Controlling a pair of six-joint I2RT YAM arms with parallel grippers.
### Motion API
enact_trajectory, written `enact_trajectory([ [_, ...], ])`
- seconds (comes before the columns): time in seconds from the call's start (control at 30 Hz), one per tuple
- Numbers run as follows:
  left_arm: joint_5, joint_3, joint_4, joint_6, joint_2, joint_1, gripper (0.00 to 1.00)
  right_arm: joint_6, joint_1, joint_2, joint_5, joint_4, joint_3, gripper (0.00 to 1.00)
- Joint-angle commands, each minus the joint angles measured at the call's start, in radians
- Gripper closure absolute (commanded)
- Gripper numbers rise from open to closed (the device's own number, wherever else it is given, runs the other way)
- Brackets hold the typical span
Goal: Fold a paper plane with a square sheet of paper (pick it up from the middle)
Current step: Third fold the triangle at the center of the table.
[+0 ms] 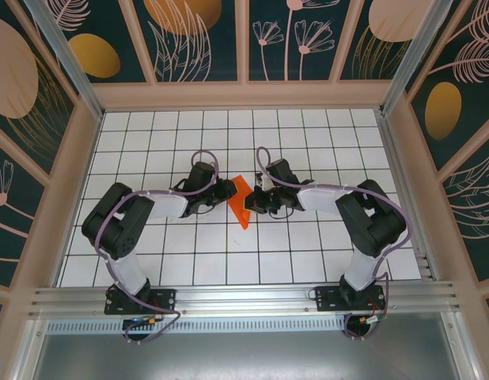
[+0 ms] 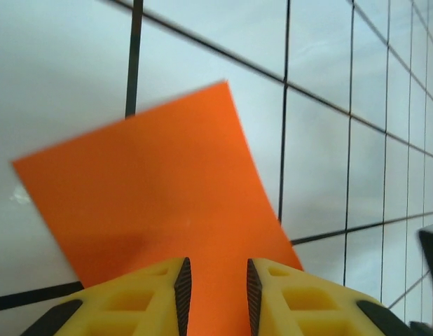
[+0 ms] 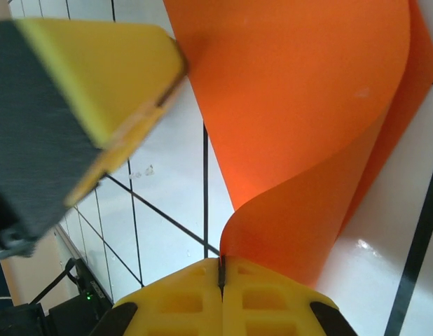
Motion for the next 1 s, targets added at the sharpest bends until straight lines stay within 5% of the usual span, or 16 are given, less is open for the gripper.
enact_trajectory([
  [0.0, -0.118, 0.034, -0.066, 0.045, -0.039, -0.002, 0.7, 0.018, 0.007, 0.027, 0.01, 0.037, 0.029, 1.0],
  [0.97, -0.08, 0.076, -0.127, 0.044, 0.112, -0.002, 0.81, 0.069, 0.011, 0.124, -0.005, 0.165, 0.047, 1.0],
])
